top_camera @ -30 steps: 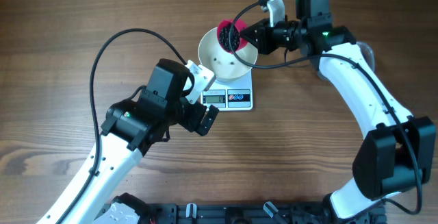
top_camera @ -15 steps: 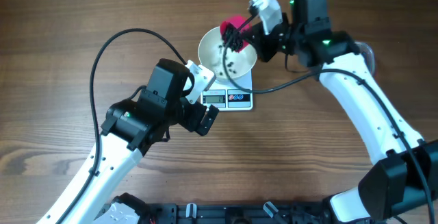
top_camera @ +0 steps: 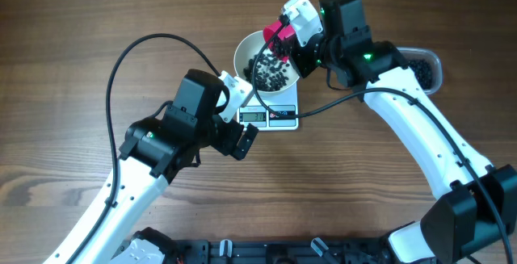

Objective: Scoop item into bowl and weigh 150g on scale
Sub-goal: 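Carry the scoop over the white bowl and tip beans in, then move the empty pink scoop back to the bean tub with the right gripper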

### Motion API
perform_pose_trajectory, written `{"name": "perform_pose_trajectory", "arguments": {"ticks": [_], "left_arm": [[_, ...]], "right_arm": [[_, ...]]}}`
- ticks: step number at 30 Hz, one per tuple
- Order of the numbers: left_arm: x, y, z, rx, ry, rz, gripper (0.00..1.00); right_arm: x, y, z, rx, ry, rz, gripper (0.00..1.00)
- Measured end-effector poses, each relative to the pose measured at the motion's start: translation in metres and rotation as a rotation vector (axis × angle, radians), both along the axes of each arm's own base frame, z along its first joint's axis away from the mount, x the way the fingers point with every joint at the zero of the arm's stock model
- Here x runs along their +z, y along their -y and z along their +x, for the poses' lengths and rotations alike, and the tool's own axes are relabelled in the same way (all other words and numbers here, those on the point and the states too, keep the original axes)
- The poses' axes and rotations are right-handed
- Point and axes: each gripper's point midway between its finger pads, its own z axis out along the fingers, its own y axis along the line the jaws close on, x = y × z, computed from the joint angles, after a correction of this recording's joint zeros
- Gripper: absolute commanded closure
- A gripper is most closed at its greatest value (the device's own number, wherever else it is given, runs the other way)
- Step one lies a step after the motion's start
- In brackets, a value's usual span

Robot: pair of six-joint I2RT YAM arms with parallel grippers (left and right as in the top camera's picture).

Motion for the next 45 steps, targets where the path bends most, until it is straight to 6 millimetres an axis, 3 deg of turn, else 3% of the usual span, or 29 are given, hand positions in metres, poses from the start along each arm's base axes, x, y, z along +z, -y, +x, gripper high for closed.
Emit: {"name": "perform_pose_trajectory", "arguments": {"ticks": [12,15,18,26,28,32,34,36,40,43,45], "left_arm": [[0.000,0.000,0.000,0.000,0.000,0.000,0.00],[0.000,0.000,0.000,0.000,0.000,0.000,0.00],[0.000,0.000,0.000,0.000,0.000,0.000,0.00],[0.000,0.000,0.000,0.000,0.000,0.000,0.00],[0.000,0.000,0.000,0.000,0.000,0.000,0.00],[0.000,0.000,0.000,0.000,0.000,0.000,0.00],[0.000,0.000,0.000,0.000,0.000,0.000,0.00],[0.000,0.000,0.000,0.000,0.000,0.000,0.00],[0.000,0.000,0.000,0.000,0.000,0.000,0.00],[0.000,0.000,0.000,0.000,0.000,0.000,0.00],[0.000,0.000,0.000,0.000,0.000,0.000,0.00]], "right_arm": [[0.000,0.000,0.000,0.000,-0.002,-0.001,0.96],[-0.005,-0.002,-0.009,0.082,0.004,-0.038,0.96],[-0.001,0.000,0.000,0.039,0.031,-0.038,0.96],[-0.004,-0.003,-0.008,0.102,0.028,-0.061,0.96],[0.000,-0.002,0.000,0.048,0.040,-0.043,0.96],[-0.006,-0.010,-0.015,0.149,0.021,-0.062,0.96],[-0.001,-0.010,-0.008,0.098,0.035,-0.046,0.96],[-0.007,-0.013,-0.019,0.173,0.019,-0.064,0.96],[0.001,-0.011,-0.005,0.081,0.050,-0.046,0.96],[-0.010,-0.016,-0.023,0.179,0.023,-0.100,0.96],[-0.005,-0.016,-0.014,0.127,0.062,-0.115,0.96]]}}
